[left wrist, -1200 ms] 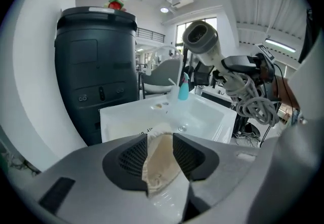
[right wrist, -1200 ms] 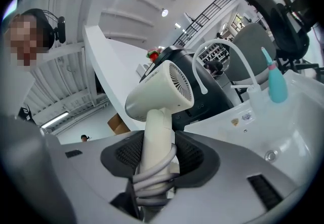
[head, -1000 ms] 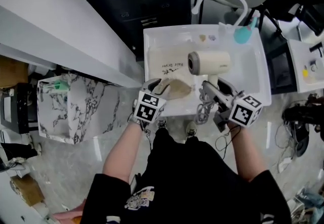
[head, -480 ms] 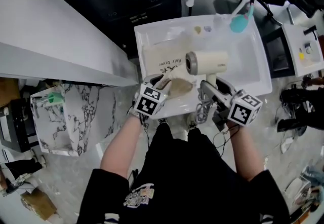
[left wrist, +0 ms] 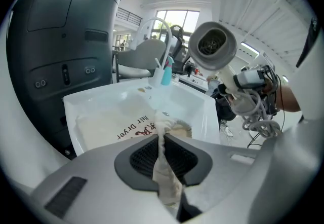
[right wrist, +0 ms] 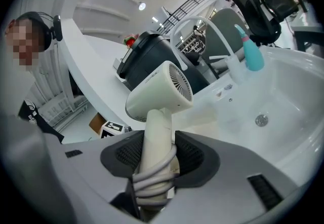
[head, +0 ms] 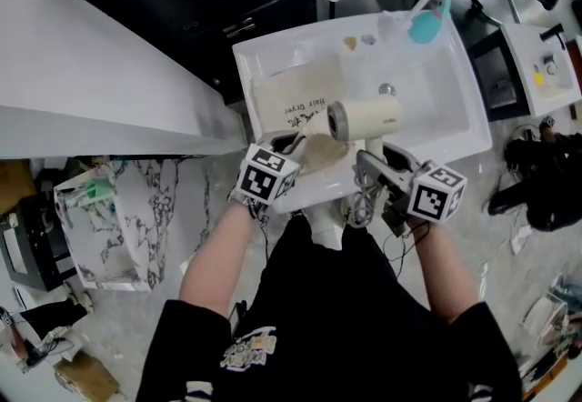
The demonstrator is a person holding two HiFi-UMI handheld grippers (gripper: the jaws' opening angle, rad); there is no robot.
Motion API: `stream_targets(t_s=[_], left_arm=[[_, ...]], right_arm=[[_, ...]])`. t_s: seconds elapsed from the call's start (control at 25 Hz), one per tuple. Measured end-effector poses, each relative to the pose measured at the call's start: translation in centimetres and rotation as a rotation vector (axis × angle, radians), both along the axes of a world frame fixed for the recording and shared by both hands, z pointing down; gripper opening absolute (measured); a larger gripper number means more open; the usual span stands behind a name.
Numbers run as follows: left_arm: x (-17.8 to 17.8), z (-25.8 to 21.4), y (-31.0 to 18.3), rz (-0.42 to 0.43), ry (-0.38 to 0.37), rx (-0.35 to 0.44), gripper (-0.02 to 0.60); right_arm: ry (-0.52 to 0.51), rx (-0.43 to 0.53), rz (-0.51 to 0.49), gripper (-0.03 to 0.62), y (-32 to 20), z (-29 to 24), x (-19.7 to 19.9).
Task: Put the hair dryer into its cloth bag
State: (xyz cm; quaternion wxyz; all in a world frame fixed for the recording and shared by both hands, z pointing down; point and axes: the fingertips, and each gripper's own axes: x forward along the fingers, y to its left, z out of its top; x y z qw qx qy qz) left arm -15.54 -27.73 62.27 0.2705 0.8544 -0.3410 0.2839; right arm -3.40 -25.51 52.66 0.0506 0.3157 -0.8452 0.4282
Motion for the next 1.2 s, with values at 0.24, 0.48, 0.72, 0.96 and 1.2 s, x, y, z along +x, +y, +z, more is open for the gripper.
stream_targets(t_s=[0.24,0.48,0.72,0.96,1.2], left_arm=[[0.4,-0.5,-0.1,0.013,0.07,-0.031,0.031],[0.3,-0.6,-0.2,0.025,0.106,-0.052,0.029],[0.3,-0.7,-0.3,0.038,0.114,-0.054,0.029],[0.7,-1.4,-0.3,0.06,0.127,-0.048,0.029],[0.6,-1.5,-0.1,0.081,0.112,-0.034,0.029]], right_arm=[[0.045,-0.114,-0.061,0.183,2.8,3.8,-0.4],[0.083,-0.217,-0.155,0.183,5.3,6.6,-1.1],[0.183,-0.32,-0.278,0.183,8.2,9.3,-1.3],[0.235,-0.44,-0.386,0.183,9.4,10.8,-3.6],[0.211,-0.612,-0.384,0.183,8.5,12.5,-4.9]])
